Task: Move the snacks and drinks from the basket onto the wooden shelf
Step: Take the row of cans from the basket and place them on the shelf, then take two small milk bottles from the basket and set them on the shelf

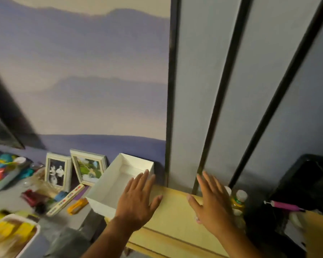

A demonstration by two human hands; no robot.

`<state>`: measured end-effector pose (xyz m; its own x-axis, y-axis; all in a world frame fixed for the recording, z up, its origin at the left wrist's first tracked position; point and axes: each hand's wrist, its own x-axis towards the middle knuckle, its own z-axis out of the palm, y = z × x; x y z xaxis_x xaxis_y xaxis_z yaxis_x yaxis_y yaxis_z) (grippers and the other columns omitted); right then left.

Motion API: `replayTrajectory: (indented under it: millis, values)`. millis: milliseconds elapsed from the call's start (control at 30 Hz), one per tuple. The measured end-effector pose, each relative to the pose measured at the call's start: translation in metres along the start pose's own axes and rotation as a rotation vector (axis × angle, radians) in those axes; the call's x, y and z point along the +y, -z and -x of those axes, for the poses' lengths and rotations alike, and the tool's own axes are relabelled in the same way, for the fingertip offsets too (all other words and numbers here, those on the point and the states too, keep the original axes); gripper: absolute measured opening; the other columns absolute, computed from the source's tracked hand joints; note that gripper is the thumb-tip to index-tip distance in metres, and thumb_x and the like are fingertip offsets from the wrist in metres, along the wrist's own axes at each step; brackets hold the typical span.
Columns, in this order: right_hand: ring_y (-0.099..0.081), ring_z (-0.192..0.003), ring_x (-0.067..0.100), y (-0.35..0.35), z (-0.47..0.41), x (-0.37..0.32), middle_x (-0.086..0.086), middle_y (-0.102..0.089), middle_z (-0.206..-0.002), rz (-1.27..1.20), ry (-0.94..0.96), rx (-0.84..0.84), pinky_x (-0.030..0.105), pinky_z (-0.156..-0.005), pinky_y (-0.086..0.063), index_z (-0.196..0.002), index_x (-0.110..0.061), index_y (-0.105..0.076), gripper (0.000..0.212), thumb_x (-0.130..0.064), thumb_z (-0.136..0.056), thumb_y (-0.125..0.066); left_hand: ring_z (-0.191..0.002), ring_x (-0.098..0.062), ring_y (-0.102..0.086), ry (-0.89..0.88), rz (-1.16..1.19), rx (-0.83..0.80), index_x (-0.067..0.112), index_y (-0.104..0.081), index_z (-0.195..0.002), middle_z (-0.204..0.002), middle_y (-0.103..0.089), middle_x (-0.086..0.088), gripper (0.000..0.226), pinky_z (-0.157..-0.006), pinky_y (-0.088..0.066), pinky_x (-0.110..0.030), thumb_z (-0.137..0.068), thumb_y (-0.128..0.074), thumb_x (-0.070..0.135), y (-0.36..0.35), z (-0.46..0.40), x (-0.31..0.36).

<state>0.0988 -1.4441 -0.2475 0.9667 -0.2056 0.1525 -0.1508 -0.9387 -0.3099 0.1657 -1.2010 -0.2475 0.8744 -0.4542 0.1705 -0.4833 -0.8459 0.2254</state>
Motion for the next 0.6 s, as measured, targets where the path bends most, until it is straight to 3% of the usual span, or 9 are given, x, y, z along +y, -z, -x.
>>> replayTrajectory:
  millis: [100,233,367,600]
  values:
    - [-0.022,-0.15,0.024,-0.001,0.014,-0.064,-0.004,-0.026,-0.163,-0.043,0.091,-0.001,0.044,-0.12,-0.024,-0.154,-0.029,-0.031,0.083,-0.075,-0.084,-0.026,-0.152,-0.016,0.003,0.119,-0.019,0.018,0.033,-0.002,-0.156,-0.161,0.01,0.009,0.074,-0.118,0.009,-0.031,-0.094,-0.01,0.072,0.04,0.048,-0.036]
    - [-0.011,-0.153,0.021,-0.015,0.031,-0.154,-0.008,-0.01,-0.167,-0.037,0.231,-0.073,0.043,-0.123,-0.019,-0.156,-0.034,-0.016,0.085,-0.08,-0.085,-0.023,-0.152,-0.016,-0.001,0.276,-0.052,0.081,0.033,-0.006,-0.157,-0.165,0.002,0.007,0.074,-0.117,0.005,-0.031,-0.095,-0.014,0.072,0.089,0.119,-0.097]
    - [-0.014,-0.152,0.02,-0.039,0.059,-0.259,-0.009,-0.012,-0.166,-0.057,0.341,-0.091,0.044,-0.122,-0.024,-0.156,-0.036,-0.015,0.096,-0.089,-0.076,-0.006,-0.152,-0.015,-0.006,0.391,-0.073,0.11,0.035,-0.01,-0.156,-0.164,-0.001,0.008,0.08,-0.119,-0.002,-0.032,-0.089,-0.003,0.077,0.13,0.206,-0.169]
    - [-0.008,-0.152,0.02,-0.091,0.141,-0.468,-0.009,-0.007,-0.167,-0.081,0.531,-0.162,0.041,-0.122,-0.017,-0.157,-0.035,-0.012,0.08,-0.075,-0.09,-0.031,-0.151,-0.022,-0.015,0.635,-0.131,0.137,0.029,-0.017,-0.156,-0.165,-0.01,0.002,0.076,-0.121,-0.014,-0.038,-0.094,-0.015,0.071,0.195,0.376,-0.319]
